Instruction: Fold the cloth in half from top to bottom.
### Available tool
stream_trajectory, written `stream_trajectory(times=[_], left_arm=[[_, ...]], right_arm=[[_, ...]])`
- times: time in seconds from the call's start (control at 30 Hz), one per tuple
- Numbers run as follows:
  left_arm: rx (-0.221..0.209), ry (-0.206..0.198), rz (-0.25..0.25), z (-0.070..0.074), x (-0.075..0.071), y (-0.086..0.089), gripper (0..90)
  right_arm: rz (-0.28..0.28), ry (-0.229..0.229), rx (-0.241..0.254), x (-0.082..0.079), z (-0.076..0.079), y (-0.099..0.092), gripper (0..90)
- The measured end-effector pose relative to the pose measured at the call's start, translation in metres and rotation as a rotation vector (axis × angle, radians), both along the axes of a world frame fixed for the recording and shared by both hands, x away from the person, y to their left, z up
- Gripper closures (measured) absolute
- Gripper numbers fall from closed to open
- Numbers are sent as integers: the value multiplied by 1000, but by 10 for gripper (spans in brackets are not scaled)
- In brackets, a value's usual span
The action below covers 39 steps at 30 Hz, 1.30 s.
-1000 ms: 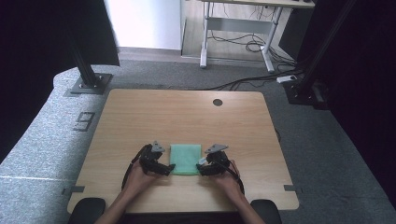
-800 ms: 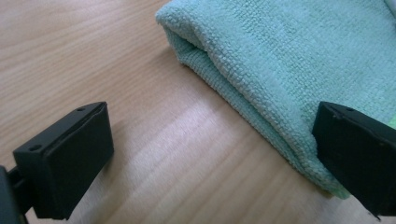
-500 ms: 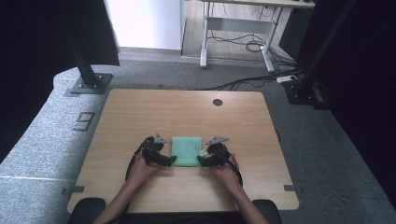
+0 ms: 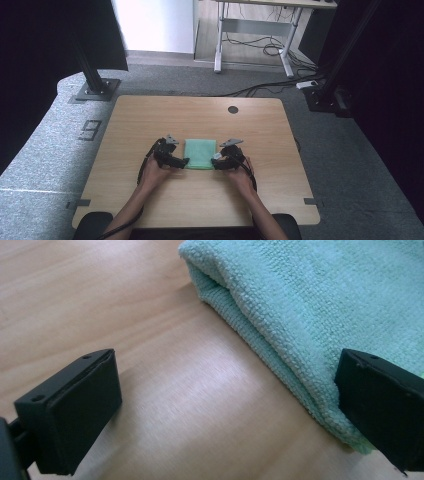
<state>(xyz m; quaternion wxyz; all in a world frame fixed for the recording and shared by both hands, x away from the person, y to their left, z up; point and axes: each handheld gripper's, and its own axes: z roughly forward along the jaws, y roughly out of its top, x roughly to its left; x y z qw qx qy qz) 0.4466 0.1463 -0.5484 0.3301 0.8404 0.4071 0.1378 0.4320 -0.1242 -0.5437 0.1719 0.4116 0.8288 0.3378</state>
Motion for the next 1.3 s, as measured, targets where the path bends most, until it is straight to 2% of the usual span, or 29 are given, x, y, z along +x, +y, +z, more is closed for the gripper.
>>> stream_trajectory(times=[0.23,0.47,0.6,0.83,1.03,1.13,1.3], left_arm=[[-1,2,15,0,15,-1,0],[-7,1,14,0,16,0,0],[-8,2,9,0,16,0,0],[-44,44,-5,4,16,2,0],[-31,8,-52,14,3,-4,0],[-23,2,-70,19,-4,-4,0],[-36,-3,-82,26,-12,0,0]], right_arm=[[-16,-11,-2,13,0,1,221],[-18,-11,20,19,-2,-1,215],[-15,-7,55,20,-4,-4,210],[0,-9,52,19,0,-5,183],[35,-16,51,12,10,-3,131],[53,-9,58,9,15,-4,119],[63,-12,75,2,23,-9,68]])
